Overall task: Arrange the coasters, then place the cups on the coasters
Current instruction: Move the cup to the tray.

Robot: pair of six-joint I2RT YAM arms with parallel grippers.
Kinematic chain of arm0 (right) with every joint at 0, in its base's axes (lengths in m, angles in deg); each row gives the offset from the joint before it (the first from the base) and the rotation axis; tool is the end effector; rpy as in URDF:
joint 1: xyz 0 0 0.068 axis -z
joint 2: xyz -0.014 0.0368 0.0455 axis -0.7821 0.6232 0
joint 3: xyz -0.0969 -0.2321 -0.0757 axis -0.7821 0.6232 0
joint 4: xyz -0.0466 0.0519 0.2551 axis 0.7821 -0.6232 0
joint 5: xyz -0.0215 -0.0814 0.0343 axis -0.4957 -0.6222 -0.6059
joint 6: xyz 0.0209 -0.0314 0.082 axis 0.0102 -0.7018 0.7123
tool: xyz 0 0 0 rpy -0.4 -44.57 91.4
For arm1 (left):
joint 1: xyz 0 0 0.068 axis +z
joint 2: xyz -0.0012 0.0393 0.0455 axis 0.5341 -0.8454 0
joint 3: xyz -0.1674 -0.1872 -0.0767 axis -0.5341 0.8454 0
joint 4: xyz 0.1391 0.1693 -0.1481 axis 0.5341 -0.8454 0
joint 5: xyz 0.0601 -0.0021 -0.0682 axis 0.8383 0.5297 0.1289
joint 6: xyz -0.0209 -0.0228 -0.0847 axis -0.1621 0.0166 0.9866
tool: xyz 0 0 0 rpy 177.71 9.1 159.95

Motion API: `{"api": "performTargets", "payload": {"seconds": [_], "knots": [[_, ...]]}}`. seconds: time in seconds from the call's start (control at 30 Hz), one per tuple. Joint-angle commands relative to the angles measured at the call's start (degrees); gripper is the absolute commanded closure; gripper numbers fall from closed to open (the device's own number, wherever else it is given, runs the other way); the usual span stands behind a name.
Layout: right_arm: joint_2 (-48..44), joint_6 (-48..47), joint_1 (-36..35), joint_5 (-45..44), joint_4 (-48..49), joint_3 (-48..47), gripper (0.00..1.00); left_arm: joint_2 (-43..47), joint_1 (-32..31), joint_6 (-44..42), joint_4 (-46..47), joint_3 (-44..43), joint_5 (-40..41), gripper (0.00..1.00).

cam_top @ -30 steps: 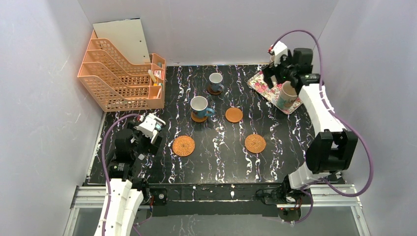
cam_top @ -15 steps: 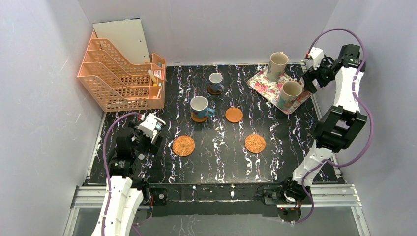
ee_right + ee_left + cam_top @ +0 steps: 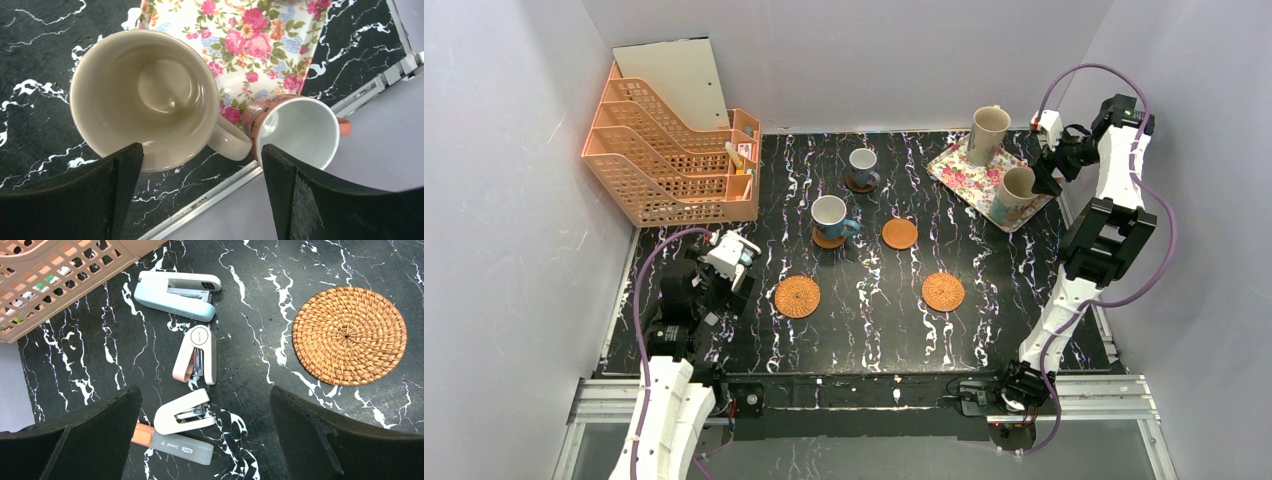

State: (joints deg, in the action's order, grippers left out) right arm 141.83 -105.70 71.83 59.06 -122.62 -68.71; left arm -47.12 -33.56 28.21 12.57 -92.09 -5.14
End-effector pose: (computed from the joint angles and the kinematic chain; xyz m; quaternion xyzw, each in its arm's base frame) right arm 0.4492 -0.1206 0.2535 -0.4791 0.8137 0.0530 0.3248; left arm 0.1896 -0.0195 0.2156 0.2305 0.8092 0.0246 0.5399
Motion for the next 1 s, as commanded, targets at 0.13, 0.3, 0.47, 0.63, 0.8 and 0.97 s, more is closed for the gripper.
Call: {"api": "performTargets", "payload": {"seconds": [0.13,0.3,0.47,0.63,0.8,0.97], "knots": [[-1.94,-6.36,1.35,6.22,-6.84,-2.01,0.04,-0.73,0.27,0.02,0.21,-0.32,0.37,0.02],[-5.89,-9.02,1.52,9.47,-9.53,-1.95,0.02,-0.81,0.27,0.19,0.41,-0.32,0.71,0.02],[-8.71,-10.85,2.16,7.28,-9.5,1.5,0.02,-0.75,0.23,0.2,0.36,-0.26,0.91,0.02],[-8.42,-11.3,3.41,4.58,-9.37,4.15,0.02,-0.96,0.22,0.13,0.42,-0.32,0.64,0.02],[-7.66,-8.53,3.7,3.04,-4.61,7.89,0.02,-0.79,0.23,0.13,0.42,-0.23,0.55,0.02],[-8.92,-5.59,3.69,3.02,1.64,12.33,0.02,-0.81,0.22,0.27,0.5,-0.23,0.97,0.02]]}}
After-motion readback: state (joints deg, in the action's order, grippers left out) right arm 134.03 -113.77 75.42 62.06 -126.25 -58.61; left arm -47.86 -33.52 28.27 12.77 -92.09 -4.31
